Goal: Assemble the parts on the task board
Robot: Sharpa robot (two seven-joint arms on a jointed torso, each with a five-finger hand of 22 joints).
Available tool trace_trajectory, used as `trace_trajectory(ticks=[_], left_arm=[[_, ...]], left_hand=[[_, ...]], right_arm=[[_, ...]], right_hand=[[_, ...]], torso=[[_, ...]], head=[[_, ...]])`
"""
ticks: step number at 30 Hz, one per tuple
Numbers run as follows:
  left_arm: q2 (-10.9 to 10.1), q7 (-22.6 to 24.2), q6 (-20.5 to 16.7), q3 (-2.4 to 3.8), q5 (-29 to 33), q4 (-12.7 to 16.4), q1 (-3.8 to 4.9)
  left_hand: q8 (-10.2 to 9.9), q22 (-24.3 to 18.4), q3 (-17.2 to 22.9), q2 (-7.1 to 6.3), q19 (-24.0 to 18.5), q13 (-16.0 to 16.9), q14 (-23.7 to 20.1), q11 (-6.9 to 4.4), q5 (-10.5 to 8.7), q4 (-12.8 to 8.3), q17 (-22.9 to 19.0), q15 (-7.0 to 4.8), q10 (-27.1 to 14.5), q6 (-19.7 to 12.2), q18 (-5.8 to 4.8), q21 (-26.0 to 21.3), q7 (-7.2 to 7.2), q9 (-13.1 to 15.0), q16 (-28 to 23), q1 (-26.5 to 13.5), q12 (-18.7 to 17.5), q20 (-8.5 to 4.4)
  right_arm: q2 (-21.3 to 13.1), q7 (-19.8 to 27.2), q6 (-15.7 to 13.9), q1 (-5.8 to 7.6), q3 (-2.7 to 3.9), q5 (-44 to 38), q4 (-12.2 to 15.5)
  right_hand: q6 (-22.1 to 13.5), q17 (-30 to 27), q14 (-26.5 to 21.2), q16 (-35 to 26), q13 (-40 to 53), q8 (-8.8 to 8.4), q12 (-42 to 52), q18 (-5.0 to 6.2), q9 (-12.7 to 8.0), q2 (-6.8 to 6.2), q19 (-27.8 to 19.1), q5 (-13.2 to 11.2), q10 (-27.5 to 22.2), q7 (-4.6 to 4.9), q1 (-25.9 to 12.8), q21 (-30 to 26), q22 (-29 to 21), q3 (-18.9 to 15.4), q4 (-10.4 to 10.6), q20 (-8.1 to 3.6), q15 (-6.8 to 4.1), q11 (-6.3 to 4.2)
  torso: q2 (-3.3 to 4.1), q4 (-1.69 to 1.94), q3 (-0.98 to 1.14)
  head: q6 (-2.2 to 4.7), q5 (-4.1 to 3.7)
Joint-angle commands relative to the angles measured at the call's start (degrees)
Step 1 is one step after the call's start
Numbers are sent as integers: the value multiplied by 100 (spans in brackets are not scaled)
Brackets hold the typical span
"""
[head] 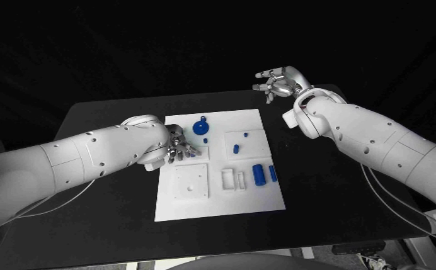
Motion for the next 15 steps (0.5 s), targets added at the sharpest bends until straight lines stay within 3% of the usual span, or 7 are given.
trace_trajectory(ticks=[1, 6, 11, 15], left_arm=[[33, 32, 53, -1, -15, -24, -9], [60, 34, 55, -1, -15, -58, -39], [68, 28, 71, -1, -14, -83, -58], [61, 16, 103, -1, -9, -94, -62]], left_hand=[[-39, 112, 1, 55, -20, -3, -8, 0, 26, -22, 7, -11, 18, 24, 25, 23, -6, 9, 37, -9, 22, 7], [-55, 112, -28, 130, -18, -6, -4, -2, 26, -88, 7, -13, 23, 33, 23, 26, -6, 6, 33, 31, 16, 5], [-69, 111, -110, 327, -14, -9, 7, -8, 33, -225, 11, -19, 36, 43, 21, 27, -18, 13, 28, 51, 3, 0], [-67, 112, -112, 332, -9, -6, 14, -12, 57, -261, 16, -23, 48, 62, 20, 31, -27, 14, 34, 64, 9, -3]], right_arm=[[6, 26, 56, -1, 5, -32, 11], [6, 26, 62, -1, 5, -34, 11], [1, 25, 68, -1, 5, -36, 12], [-1, 24, 71, -1, 5, -37, 13]], right_hand=[[-37, -3, -47, -26, -9, -24, -4, -16, 1, -4, -26, 32, -26, 11, -40, 23, -2, 30, 1, 2, -1, -1], [-37, -3, -47, -26, -9, -24, -4, -16, 1, -4, -26, 32, -26, 11, -40, 23, -2, 30, 1, 2, -1, -1], [-37, -3, -47, -26, -9, -24, -4, -16, 1, -4, -26, 32, -26, 11, -40, 23, -2, 30, 1, 2, -1, -1], [-37, -3, -47, -26, -9, -24, -4, -16, 1, -4, -26, 32, -26, 11, -40, 23, -2, 30, 1, 2, -1, -1]], torso=[[4, -3, -2], [5, -9, -4], [1, -2, -2], [5, -1, 0]], head=[[0, -7], [-12, -9], [1, -23], [-24, -29]])
